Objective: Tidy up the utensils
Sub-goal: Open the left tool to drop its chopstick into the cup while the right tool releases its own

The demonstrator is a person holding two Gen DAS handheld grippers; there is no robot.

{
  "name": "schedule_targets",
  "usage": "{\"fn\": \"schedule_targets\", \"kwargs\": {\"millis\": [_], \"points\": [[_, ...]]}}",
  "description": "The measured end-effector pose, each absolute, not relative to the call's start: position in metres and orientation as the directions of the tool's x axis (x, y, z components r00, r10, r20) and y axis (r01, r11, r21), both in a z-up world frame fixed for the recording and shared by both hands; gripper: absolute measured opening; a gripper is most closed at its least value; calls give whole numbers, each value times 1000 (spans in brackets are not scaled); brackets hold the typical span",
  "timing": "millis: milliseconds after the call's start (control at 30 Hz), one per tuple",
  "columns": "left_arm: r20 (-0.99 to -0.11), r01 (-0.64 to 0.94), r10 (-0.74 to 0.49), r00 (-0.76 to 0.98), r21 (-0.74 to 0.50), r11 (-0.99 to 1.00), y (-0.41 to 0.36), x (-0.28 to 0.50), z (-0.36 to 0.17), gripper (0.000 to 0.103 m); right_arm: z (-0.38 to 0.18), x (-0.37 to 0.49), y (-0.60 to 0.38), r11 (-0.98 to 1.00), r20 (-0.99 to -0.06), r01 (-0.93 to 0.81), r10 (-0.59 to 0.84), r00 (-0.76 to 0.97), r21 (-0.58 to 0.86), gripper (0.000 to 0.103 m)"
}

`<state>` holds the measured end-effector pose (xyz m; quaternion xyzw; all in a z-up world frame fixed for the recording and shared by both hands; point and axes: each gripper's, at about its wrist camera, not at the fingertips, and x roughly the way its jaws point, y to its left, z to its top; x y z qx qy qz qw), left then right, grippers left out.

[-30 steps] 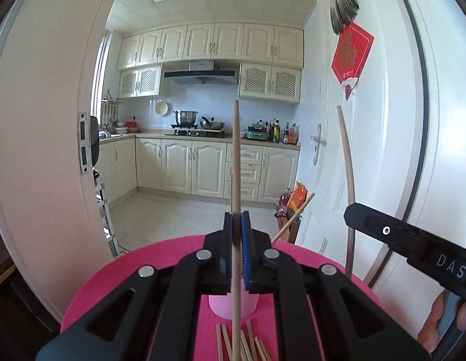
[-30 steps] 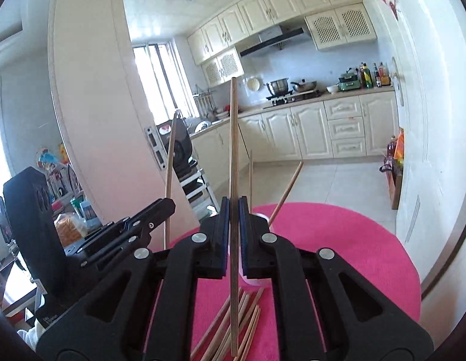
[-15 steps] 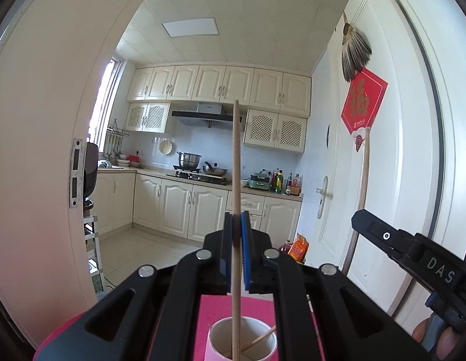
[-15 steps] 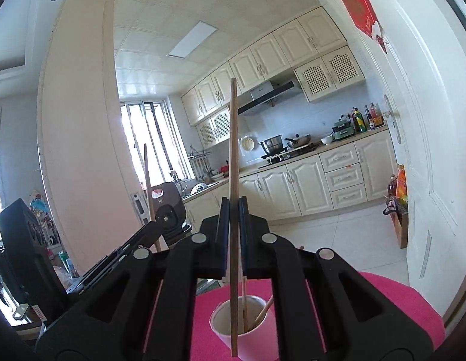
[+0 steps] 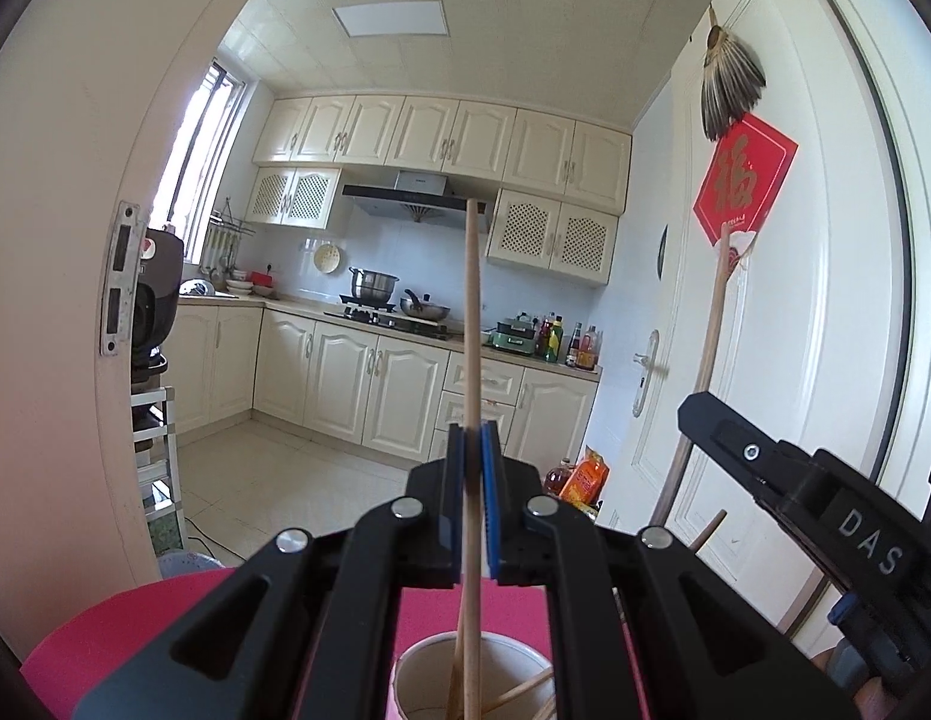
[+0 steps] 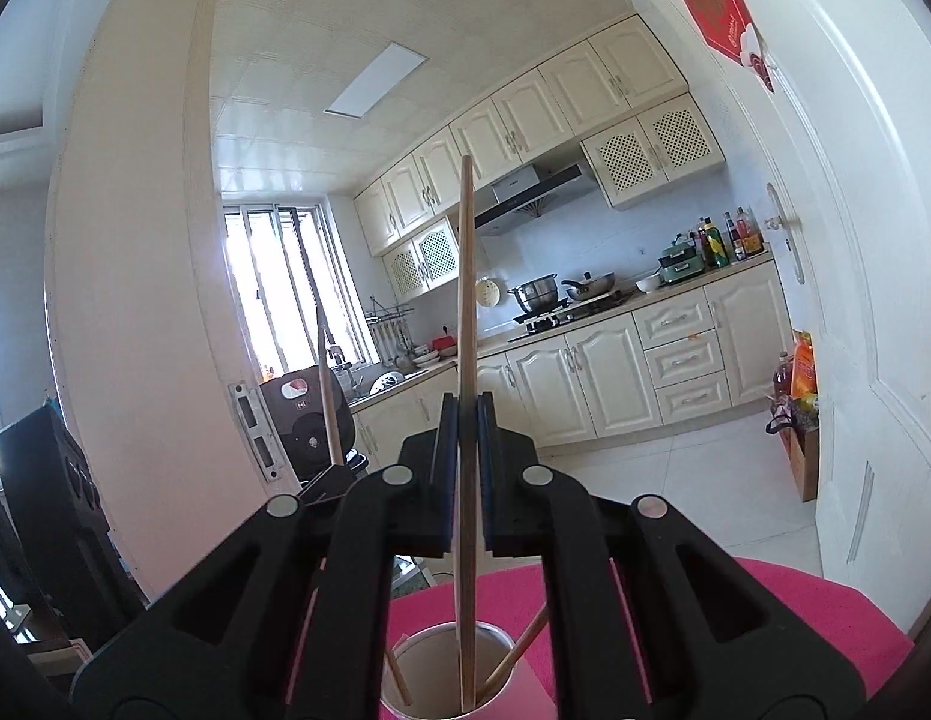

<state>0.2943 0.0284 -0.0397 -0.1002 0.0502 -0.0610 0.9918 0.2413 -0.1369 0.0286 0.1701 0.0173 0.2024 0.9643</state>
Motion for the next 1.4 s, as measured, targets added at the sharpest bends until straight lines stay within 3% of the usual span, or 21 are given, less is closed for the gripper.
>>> {"fn": "schedule_targets", "kwargs": {"millis": [133,167,200,867,1133,1200,1267,1300,1400], "points": [[-108,100,-122,987,-183,978,28,295,-41,11,26,240,-134,862,25,-386,400,916,328,7],[-111,97,-118,987,-180,979,28,295,-40,23,26,240,-135,863,24,-385,400,916,328,7],[-105,93,-114,988,-182,979,29,293,-40,29,26,240,-135,864,22,-384,399,917,327,7],[-107,69,-87,991,-160,985,37,266,-22,37,27,228,-126,885,-22,-359,382,924,296,7],[-114,63,-84,990,-178,982,45,261,-16,45,30,227,-124,891,-35,-345,371,928,294,8],[-112,60,-81,990,-179,982,47,258,-13,48,33,225,-123,895,-38,-337,363,931,291,13],[-109,54,-74,991,-178,983,49,253,-10,52,35,220,-124,896,-30,-335,358,933,292,35],[-108,51,-71,992,-178,983,49,251,-8,55,37,216,-125,895,-18,-336,357,934,293,55],[-102,45,-64,993,-182,982,53,240,-3,57,44,206,-126,900,-15,-333,350,936,280,57]]}}
